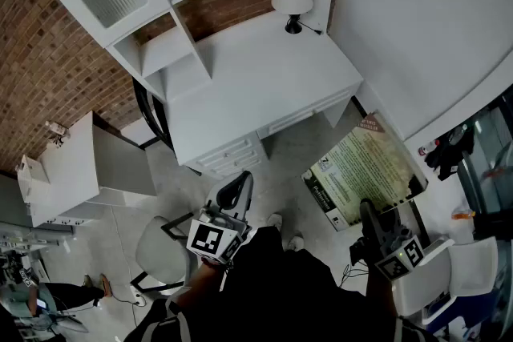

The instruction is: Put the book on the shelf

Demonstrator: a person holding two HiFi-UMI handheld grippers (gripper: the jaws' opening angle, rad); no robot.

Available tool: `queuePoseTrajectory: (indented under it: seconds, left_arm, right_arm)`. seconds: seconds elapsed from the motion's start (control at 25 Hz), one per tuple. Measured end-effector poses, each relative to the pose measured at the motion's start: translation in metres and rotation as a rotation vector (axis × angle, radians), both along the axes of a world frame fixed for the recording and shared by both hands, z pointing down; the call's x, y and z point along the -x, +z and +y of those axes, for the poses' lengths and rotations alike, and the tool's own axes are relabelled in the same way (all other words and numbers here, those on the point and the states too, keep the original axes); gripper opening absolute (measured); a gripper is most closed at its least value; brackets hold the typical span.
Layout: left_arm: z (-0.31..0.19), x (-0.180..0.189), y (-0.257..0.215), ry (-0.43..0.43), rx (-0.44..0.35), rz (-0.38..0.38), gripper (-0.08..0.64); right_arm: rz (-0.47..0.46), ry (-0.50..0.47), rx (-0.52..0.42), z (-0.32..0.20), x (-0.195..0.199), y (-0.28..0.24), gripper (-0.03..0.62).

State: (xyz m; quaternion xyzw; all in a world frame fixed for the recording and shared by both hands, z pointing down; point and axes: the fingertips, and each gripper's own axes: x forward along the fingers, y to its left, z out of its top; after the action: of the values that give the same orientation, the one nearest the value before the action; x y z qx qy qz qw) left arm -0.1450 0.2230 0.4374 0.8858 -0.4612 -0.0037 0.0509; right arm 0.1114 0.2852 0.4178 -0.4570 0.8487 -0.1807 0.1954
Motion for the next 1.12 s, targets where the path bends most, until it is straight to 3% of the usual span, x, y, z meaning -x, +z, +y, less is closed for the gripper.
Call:
queuePoseTrajectory:
  seconds: [0.36, 0.52, 0.72, 0.92, 1.12]
  left_arm:
    - [0.056, -0.026, -0.014, 0.087, -0.031, -0.014, 0.018]
    - [0.069, -0.033, -0.018, 0.074, -0.031, 0.011, 0.018]
    - [0.083, -0.045, -0.021, 0.058, -0.055, -0.017, 0.018]
    - [0.091, -0.046, -0.018, 0.031, -0.081, -0.051, 0.018]
    - [0.081, -0.054, -0.016, 0.029, -0.085, -0.029, 0.018]
  right_arm:
    - [0.074, -0.007, -0.079, 0.062, 0.009, -0.026, 0.163]
    - [0.087, -0.006, -0.09, 0.076, 0.001, -0.028, 0.163]
    - [0.063, -0.037, -0.158, 0.081, -0.005, -0.039, 0.163]
    - [0.049, -0.067, -0.157, 0.085, -0.008, -0.039, 0.163]
    - [0.024, -0.065, -0.148, 0.072, -0.014, -0.034, 0.163]
